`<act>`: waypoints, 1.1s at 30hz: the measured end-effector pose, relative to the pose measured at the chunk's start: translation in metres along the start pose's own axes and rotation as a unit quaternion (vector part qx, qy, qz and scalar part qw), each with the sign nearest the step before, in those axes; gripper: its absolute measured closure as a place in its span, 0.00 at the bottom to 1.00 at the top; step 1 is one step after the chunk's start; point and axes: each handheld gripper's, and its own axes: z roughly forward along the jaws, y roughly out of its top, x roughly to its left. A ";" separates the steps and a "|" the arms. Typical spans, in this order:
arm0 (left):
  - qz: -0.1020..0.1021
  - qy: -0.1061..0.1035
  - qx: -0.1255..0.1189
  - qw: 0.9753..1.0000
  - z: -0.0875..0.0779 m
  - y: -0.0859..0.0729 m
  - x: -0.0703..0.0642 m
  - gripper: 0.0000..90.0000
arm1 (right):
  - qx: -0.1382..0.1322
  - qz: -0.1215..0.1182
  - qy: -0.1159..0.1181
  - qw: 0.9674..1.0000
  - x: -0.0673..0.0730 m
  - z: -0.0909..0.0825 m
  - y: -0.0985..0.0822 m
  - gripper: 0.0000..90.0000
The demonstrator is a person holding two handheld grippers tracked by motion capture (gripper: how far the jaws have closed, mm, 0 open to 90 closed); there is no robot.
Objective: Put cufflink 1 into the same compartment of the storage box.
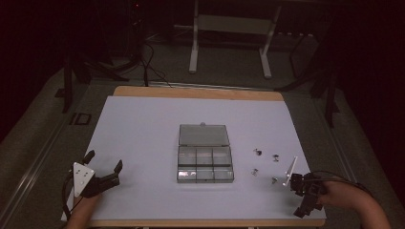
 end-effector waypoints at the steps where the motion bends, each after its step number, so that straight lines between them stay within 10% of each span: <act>1: 0.000 0.000 0.000 1.000 0.000 0.000 0.000 0.03 | 0.000 -0.009 -0.002 1.000 0.003 -0.001 0.003 0.21; 16: -0.001 -0.003 -0.001 1.000 0.000 0.000 0.000 0.03 | 0.001 -0.120 -0.002 0.993 0.030 -0.007 0.047 0.23; 33: 0.000 -0.006 -0.001 1.000 0.000 0.000 0.001 0.03 | -0.020 -0.181 -0.025 0.983 0.039 -0.018 0.093 0.33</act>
